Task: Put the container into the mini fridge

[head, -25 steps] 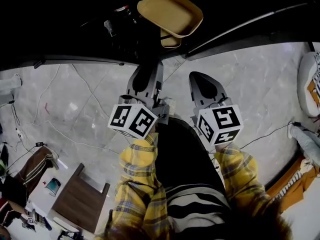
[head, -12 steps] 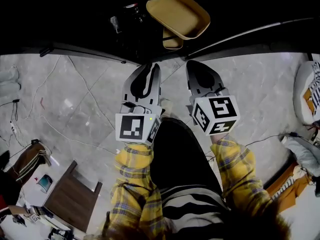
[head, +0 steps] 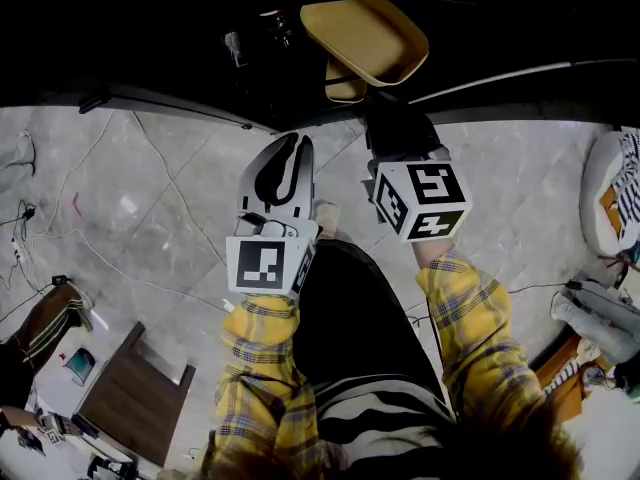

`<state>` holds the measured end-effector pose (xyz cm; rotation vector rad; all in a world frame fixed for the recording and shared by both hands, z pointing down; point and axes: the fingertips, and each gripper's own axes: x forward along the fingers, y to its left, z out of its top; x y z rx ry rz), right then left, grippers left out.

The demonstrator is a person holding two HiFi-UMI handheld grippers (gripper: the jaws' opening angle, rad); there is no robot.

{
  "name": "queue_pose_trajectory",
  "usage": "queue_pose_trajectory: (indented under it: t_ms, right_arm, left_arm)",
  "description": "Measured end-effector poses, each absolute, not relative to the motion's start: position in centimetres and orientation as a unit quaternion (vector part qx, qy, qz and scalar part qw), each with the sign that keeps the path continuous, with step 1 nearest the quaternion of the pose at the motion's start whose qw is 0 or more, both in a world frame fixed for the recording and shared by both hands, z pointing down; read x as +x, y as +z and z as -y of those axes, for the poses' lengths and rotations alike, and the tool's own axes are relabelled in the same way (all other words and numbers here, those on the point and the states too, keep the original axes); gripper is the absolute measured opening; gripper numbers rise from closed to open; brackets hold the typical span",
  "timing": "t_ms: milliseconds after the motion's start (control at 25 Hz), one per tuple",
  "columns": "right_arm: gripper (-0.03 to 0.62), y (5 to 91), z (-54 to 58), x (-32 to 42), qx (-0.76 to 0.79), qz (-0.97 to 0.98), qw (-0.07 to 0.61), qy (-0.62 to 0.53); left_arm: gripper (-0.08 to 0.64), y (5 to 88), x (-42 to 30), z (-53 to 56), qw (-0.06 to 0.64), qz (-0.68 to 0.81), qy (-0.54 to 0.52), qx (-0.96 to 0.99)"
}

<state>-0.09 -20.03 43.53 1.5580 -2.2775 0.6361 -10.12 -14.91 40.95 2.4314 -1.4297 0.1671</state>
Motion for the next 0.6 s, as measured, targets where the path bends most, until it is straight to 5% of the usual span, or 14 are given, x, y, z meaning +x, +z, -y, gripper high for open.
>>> queue_pose_trajectory:
  t_ms: [600]
  right_arm:
    - [0.026, 43.9, 24.7, -0.9, 0.539, 0.804, 0.168, 0.189]
  left_arm:
    - [0.054, 41.9, -9.6, 14.6, 0.166, 0.490, 0.061, 0.853]
